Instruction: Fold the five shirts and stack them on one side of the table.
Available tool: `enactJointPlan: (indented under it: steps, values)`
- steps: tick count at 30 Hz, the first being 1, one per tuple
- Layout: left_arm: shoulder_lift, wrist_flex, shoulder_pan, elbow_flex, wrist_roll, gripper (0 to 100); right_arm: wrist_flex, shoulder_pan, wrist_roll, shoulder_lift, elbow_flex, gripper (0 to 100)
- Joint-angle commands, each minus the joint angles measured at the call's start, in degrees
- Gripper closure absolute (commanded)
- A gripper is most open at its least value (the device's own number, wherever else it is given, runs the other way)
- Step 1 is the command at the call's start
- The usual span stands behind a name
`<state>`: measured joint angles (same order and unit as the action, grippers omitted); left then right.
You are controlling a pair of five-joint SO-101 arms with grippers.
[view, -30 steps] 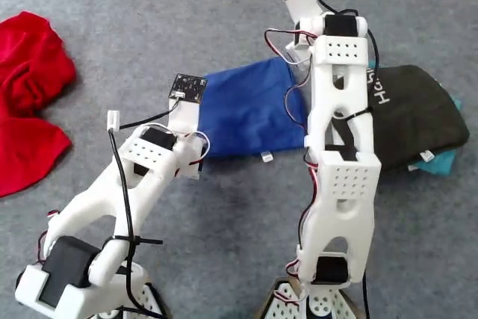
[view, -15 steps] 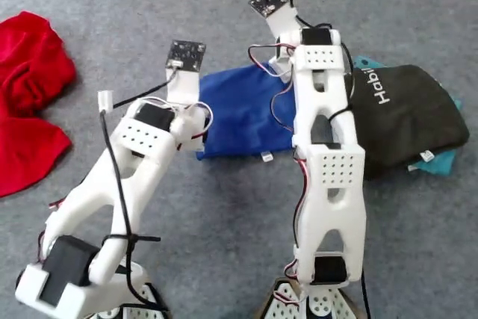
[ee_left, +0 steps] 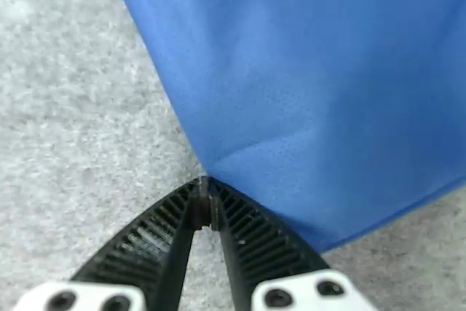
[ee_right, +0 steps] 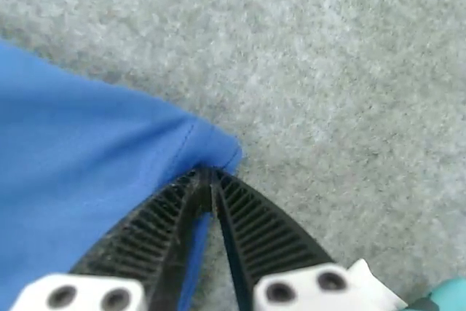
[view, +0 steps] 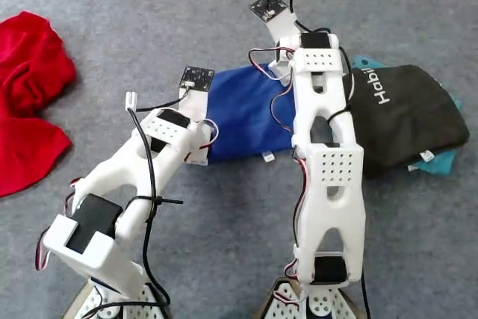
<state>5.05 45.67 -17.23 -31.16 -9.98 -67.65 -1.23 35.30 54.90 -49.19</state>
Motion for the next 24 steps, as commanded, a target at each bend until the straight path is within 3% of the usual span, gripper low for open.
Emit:
enactJointPlan:
  steps: [1, 10, 14, 24]
  values:
    - [-2.64, -1.05, -0.75, -0.04, -0.53, 97, 0.70, 0.97, -0.26, -0.57, -2.77, 98.3]
    - [-3.87, 1.05, -0.92, 0.75, -0.53, 97, -6.77, 2.02, -0.44, -0.66, -11.91, 98.3]
    - [-8.97, 6.33, -0.92, 1.27, -0.44, 97, -12.31, 1.67, -0.44, -0.75, -17.98, 98.3]
    - [-19.78, 7.03, -0.04, -1.80, -0.09, 97, -24.53, 1.93, -0.09, -0.57, -33.98, 98.3]
